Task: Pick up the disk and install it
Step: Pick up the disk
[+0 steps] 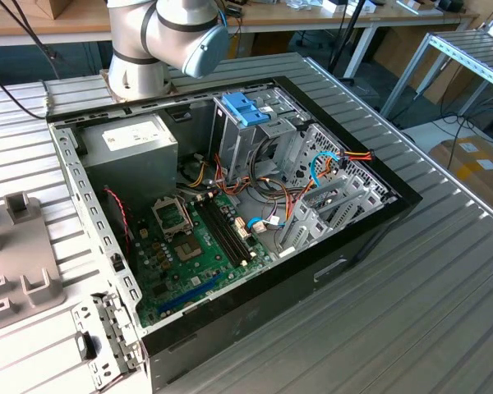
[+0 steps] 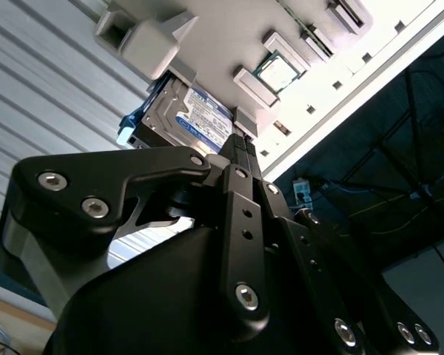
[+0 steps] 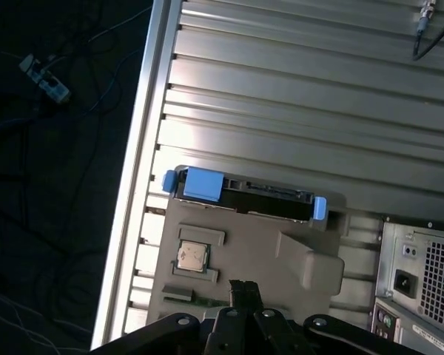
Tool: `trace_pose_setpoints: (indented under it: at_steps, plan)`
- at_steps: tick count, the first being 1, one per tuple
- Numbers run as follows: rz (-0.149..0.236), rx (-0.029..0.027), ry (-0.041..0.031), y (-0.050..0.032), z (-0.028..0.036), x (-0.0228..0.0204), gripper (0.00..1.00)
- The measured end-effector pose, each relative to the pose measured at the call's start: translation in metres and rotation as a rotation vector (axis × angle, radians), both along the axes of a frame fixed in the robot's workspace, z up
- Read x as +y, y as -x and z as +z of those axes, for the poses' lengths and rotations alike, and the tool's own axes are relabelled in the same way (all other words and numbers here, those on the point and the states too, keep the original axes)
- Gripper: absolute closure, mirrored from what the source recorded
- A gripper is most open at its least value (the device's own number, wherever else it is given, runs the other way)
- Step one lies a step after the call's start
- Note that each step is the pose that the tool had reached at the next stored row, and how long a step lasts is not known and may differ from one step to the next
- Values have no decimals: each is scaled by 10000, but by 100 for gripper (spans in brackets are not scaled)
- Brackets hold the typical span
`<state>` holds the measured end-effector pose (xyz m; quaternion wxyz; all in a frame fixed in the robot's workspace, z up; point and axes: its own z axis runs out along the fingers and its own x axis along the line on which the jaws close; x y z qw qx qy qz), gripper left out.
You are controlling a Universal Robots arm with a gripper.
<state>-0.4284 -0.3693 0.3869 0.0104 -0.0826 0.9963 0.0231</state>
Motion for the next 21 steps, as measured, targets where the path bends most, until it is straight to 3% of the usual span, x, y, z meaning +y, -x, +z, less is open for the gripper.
trace_pose_setpoints:
  at_steps: [21]
  plan:
    - [801, 0, 0, 0, 0, 0, 89]
